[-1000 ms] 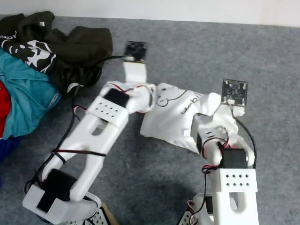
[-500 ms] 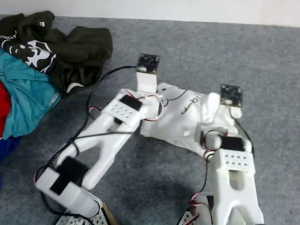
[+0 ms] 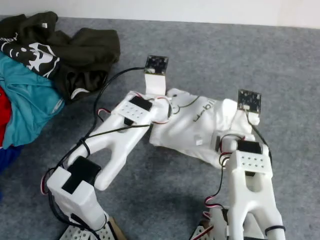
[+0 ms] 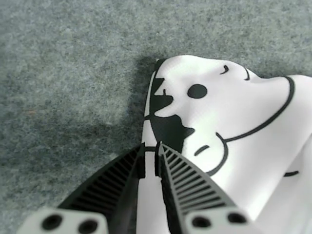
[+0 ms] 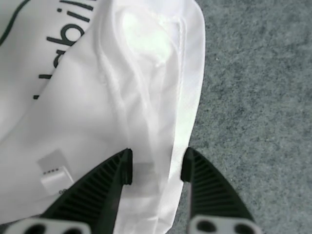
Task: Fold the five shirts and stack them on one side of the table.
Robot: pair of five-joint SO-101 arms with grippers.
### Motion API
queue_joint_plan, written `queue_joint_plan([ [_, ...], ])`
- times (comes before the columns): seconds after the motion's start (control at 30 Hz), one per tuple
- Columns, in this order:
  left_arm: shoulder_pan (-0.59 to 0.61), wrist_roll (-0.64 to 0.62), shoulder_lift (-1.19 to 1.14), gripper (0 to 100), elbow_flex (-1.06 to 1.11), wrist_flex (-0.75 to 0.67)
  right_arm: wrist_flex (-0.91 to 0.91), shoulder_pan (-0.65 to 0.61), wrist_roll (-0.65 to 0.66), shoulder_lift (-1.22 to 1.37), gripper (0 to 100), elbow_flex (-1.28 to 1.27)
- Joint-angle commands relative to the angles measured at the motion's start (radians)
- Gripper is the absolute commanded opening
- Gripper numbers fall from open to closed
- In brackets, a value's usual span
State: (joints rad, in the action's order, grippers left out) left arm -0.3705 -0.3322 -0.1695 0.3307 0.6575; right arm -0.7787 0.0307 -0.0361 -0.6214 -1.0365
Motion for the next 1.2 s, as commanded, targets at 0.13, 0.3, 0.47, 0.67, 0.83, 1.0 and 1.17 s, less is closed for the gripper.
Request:
queue_joint_plan([
  [0.13, 0.012, -0.003, 0.001, 7, -0.050, -0.012, 0.038, 0.018, 0.015, 0.030, 5.7, 0.054],
  [0.3, 0.012, -0.003, -0.002, 7, -0.048, -0.014, 0.031, 0.054, 0.015, -0.033, 5.5, 0.054],
  [0.47, 0.012, -0.002, -0.002, 7, -0.047, -0.014, -0.047, 0.107, 0.017, -0.153, 5.4, 0.042],
  [0.67, 0.012, -0.002, -0.002, 7, -0.045, -0.014, -0.102, 0.094, 0.080, -0.217, 5.4, -0.030],
  [0.83, 0.013, -0.002, -0.002, 7, -0.044, -0.014, -0.059, 0.036, 0.078, -0.214, 7.8, -0.004],
  [1.0, 0.068, -0.006, -0.002, 7, -0.050, -0.015, -0.028, -0.035, 0.038, -0.214, 19.7, 0.068],
  [1.17, 0.097, -0.006, -0.004, 7, -0.061, -0.029, -0.016, -0.051, 0.023, -0.213, 19.7, 0.093],
])
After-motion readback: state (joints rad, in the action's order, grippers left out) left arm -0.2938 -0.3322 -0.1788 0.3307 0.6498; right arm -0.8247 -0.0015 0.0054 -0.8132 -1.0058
